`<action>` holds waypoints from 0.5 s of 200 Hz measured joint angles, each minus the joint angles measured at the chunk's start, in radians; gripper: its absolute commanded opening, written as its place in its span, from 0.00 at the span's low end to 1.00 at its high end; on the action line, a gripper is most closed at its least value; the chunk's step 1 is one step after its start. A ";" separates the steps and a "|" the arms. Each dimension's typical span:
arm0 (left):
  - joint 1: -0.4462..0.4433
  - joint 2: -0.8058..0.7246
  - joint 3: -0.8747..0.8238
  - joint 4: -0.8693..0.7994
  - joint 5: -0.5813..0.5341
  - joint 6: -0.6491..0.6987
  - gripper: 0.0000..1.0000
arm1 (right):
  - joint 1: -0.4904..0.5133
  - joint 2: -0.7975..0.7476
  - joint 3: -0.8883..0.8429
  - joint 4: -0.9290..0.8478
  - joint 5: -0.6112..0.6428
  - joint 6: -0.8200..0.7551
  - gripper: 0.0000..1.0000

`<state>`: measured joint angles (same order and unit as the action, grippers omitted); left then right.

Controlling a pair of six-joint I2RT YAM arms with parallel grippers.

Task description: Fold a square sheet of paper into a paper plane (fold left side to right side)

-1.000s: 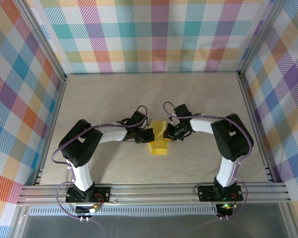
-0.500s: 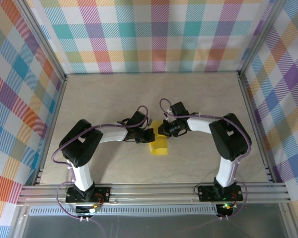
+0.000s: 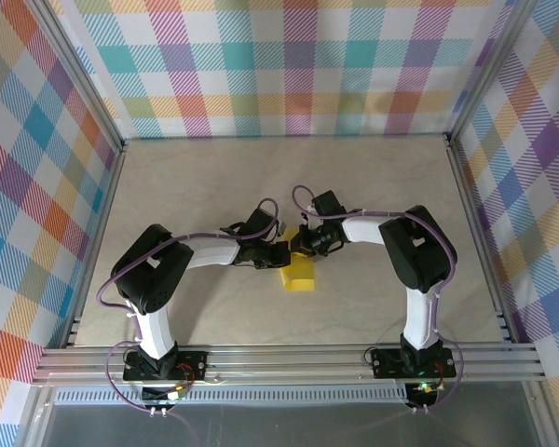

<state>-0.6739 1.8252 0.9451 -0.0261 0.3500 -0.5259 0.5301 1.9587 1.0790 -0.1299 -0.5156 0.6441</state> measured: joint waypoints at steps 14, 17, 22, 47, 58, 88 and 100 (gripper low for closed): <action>0.000 0.000 0.000 0.000 0.000 0.002 0.00 | 0.000 0.003 0.008 -0.015 0.003 0.002 0.00; -0.001 0.000 0.000 0.000 0.000 0.003 0.00 | 0.000 0.003 0.010 -0.018 0.004 0.003 0.00; -0.001 0.000 0.000 0.000 0.000 0.003 0.00 | 0.000 0.004 0.011 -0.021 0.005 0.003 0.00; -0.008 -0.001 -0.002 0.000 -0.008 0.003 0.00 | 0.001 0.005 0.016 -0.031 0.010 0.008 0.00; -0.011 -0.006 -0.007 0.003 -0.013 0.003 0.00 | 0.001 0.007 0.021 -0.038 0.010 0.011 0.00; -0.023 -0.029 -0.041 0.014 -0.023 -0.002 0.00 | 0.002 0.011 0.034 -0.062 0.010 0.017 0.00; -0.027 -0.043 -0.062 0.027 -0.027 -0.005 0.00 | 0.002 0.013 0.038 -0.072 0.008 0.019 0.00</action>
<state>-0.7013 1.7824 0.8833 0.0010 0.3233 -0.5308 0.5323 1.9717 1.1172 -0.2024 -0.5072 0.6636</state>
